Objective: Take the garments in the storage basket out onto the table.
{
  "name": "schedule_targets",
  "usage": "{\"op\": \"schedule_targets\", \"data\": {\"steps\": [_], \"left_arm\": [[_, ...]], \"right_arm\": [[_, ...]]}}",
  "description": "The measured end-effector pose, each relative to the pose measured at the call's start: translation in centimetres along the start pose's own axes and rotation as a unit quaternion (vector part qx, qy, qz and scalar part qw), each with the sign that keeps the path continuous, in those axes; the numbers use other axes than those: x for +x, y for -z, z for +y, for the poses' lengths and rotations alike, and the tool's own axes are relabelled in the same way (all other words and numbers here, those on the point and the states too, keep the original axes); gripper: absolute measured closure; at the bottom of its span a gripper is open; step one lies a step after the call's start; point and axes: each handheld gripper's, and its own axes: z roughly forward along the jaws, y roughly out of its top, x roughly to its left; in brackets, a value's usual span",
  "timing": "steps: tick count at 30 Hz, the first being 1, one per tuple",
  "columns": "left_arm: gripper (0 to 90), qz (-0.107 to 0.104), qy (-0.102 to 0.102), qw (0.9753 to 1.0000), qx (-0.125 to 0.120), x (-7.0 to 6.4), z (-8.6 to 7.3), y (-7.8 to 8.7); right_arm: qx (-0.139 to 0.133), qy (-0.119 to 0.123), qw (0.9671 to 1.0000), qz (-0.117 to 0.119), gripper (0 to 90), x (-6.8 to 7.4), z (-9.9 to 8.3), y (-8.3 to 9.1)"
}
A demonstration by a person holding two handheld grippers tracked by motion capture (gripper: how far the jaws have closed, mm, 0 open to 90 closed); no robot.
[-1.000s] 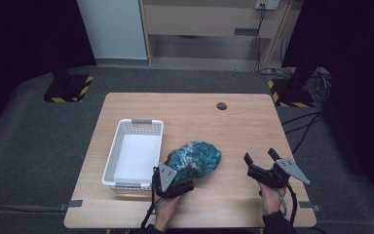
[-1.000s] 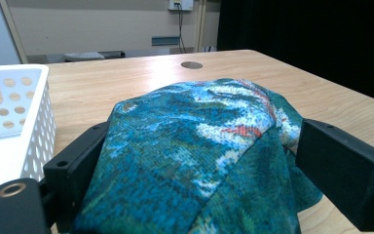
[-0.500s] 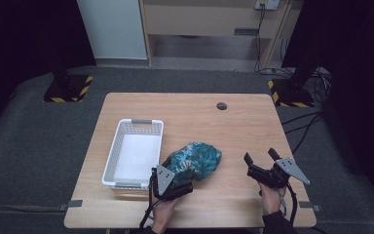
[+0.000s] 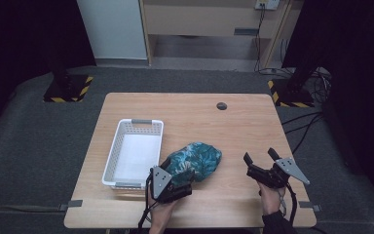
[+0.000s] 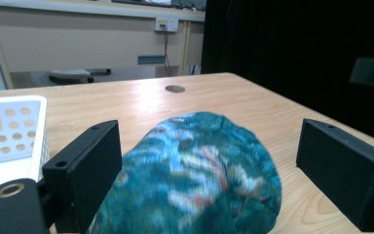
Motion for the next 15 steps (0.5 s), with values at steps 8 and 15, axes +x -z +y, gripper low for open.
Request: {"op": "schedule_targets", "data": {"steps": [8,15], "left_arm": [[7.6,-0.017,0.002,0.9997,-0.015,-0.1,1.5,1.2],[6.4,-0.023,-0.001,0.9996,-0.014,-0.1,2.2,1.2]], "right_arm": [[0.003,0.001,1.0,0.001,1.5,0.1,-0.1,-0.1],[0.003,0.001,1.0,0.002,1.5,0.2,-0.1,-0.2]]}}
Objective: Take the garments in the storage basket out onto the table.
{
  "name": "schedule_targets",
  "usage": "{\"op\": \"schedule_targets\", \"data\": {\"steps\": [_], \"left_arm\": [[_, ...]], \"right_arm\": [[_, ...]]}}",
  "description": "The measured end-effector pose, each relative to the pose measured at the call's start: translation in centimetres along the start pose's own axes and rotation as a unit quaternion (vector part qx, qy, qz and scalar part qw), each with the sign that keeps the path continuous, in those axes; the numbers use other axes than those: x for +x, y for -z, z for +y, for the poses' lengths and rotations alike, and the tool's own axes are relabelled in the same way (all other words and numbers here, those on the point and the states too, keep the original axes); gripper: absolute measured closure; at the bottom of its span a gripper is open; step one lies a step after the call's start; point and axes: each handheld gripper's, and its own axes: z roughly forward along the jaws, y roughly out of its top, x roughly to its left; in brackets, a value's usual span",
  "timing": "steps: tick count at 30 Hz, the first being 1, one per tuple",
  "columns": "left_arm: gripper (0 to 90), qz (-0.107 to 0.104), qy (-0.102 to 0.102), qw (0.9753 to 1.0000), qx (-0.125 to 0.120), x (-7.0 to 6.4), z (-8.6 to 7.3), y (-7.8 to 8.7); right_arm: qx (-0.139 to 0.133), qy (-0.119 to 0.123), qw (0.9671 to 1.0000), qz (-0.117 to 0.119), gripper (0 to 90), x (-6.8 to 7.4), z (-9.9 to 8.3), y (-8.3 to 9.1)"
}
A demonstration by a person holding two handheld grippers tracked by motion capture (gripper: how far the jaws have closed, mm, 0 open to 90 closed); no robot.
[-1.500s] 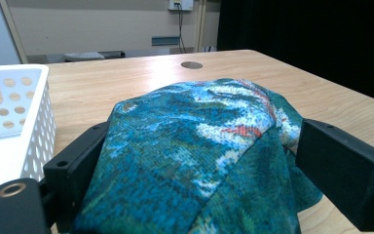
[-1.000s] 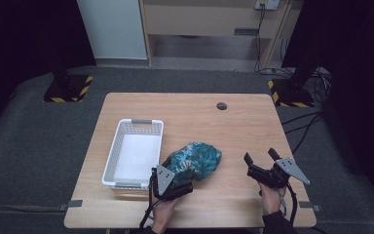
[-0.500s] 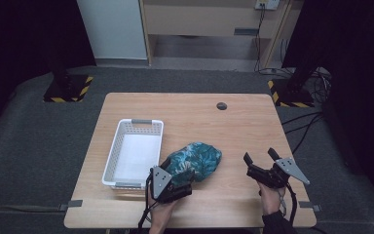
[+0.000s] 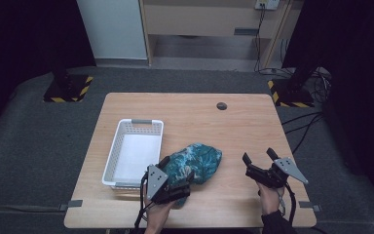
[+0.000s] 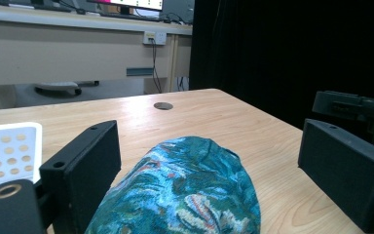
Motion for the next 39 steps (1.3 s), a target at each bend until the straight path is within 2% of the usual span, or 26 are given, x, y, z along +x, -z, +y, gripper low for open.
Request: {"op": "schedule_targets", "data": {"steps": [10,17,29,35,39], "left_arm": [[2.9,-0.005,-0.002,0.9999,-0.013,-0.2,0.6,0.2],[0.0,0.002,-0.009,0.9998,-0.018,-0.3,1.1,0.3],[0.0,0.01,-0.006,0.9997,-0.023,0.2,2.0,0.5],[0.0,0.018,-0.003,0.9994,-0.029,0.8,2.5,1.2],[0.0,0.029,-0.001,0.9987,-0.042,1.8,2.9,2.6]], "right_arm": [[-0.001,-0.001,1.0,-0.001,1.5,0.0,0.0,0.0],[-0.003,-0.001,1.0,-0.001,1.5,-0.1,0.1,0.1],[-0.002,-0.001,1.0,-0.001,1.4,0.0,0.1,0.0],[0.001,0.001,1.0,0.0,1.4,0.0,-0.1,0.0],[0.0,0.002,1.0,0.001,1.4,0.1,-0.1,-0.1]]}}
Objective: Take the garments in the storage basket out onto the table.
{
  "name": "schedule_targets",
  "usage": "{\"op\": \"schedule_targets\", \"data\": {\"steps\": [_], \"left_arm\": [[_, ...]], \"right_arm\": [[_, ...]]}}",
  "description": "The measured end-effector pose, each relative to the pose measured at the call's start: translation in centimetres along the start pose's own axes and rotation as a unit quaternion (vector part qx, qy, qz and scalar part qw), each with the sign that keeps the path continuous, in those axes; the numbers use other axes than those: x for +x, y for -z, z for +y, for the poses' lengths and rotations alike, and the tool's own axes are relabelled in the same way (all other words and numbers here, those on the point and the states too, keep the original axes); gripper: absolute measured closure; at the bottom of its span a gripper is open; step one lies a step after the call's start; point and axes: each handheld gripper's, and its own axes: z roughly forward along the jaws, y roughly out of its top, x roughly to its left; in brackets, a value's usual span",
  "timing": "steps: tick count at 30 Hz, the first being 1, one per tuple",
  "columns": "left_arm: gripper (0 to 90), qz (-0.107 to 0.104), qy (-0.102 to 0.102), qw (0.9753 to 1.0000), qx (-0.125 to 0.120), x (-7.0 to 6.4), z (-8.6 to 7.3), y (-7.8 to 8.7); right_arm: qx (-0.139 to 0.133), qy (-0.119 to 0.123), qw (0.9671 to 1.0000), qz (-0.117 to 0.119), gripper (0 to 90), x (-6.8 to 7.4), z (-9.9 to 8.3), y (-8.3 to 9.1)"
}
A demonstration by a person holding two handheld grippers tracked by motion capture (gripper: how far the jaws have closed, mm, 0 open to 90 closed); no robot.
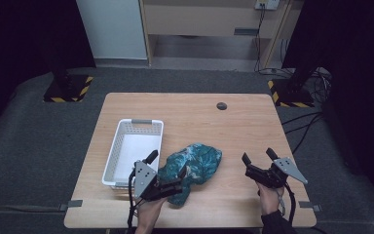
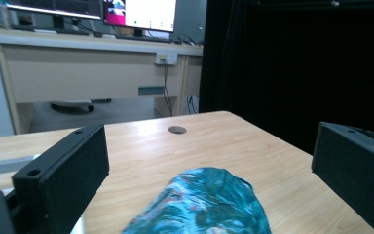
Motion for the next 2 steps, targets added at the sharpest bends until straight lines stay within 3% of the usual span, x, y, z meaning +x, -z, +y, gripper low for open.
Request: {"op": "schedule_targets", "data": {"steps": [2], "left_arm": [[0.0,0.009,-0.001,0.9999,-0.006,0.84,0.23,1.03]], "right_arm": [[0.001,-0.003,1.0,-0.001,1.4,-0.13,-0.06,0.0]]}}
